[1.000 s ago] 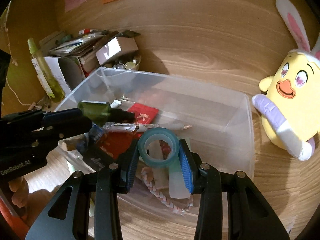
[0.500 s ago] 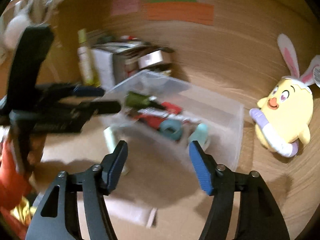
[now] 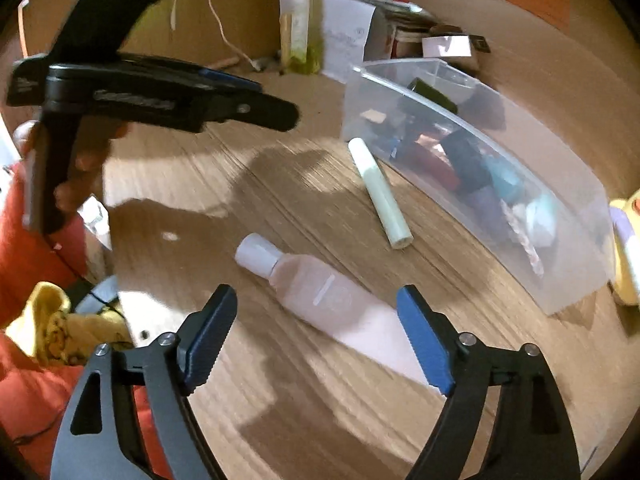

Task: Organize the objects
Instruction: 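Grasp the pink lotion bottle with right tool while left tool grasps mint-green stick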

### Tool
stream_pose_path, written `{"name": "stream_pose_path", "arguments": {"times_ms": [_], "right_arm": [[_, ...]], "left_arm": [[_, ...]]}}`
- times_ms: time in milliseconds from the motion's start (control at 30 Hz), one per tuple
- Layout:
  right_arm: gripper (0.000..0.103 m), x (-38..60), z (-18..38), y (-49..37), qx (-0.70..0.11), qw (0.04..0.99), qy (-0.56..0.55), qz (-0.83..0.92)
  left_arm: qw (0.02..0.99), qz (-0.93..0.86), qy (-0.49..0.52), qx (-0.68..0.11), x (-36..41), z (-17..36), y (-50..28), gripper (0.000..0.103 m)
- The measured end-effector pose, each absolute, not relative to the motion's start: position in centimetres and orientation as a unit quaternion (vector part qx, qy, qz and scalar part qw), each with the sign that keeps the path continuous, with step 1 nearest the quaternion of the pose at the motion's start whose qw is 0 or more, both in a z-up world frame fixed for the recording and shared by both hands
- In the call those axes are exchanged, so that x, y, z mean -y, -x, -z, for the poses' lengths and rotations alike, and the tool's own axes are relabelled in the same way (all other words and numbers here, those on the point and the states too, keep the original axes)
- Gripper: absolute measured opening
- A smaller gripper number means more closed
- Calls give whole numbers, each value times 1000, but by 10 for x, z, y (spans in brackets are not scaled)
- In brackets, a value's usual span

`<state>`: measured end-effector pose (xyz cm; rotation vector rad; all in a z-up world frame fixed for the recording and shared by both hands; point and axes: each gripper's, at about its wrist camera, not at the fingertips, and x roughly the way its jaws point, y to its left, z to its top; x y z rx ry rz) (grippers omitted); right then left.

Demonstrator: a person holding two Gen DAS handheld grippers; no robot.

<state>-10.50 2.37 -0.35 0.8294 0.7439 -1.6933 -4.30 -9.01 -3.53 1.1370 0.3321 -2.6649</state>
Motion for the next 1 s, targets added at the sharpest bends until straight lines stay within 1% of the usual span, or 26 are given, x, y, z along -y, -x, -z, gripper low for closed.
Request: {"name": "stream_pose_path", "arguments": {"times_ms": [67,133,167,200,233,267,333,367,533,733,833,900,1000], "right_arm": [[79,-21,6,112,-312,522,-352,711],[77,-19,8,121,-303,517,-364,713],[66,-20,8,128,-288,518,-376,712],[60,-22,7,131,-278,520,-384,710],[49,-24,6,133,-274,516,-385,715],[40,-28,5,137,-272,508,-387,720],[32,-34,4,140,-262,504,-392,724],[30,-39,4,143,-257,500,-395,726],[30,-75,3,144,-234,480,-402,744],[30,-108,1,150,-197,450,-419,764],[30,-122,0,159,-176,435,-430,771],[30,-130,-1,164,-163,426,-435,776],[30,-134,-3,168,-152,419,-435,782]], "left_arm": [[112,906,-392,-114,91,38,40,64],[110,905,-395,-111,90,40,40,64],[106,905,-397,-107,88,40,41,64],[103,906,-398,-102,86,41,43,64],[99,906,-400,-97,83,41,46,64],[91,906,-403,-89,79,41,50,65],[75,906,-409,-75,72,42,61,68],[68,906,-413,-67,68,43,67,69],[24,896,-443,-20,49,51,101,69],[-33,880,-468,73,24,61,136,69],[-46,873,-470,125,16,67,146,70],[-53,870,-470,137,16,68,150,70],[-74,866,-480,121,20,68,156,69]]}}
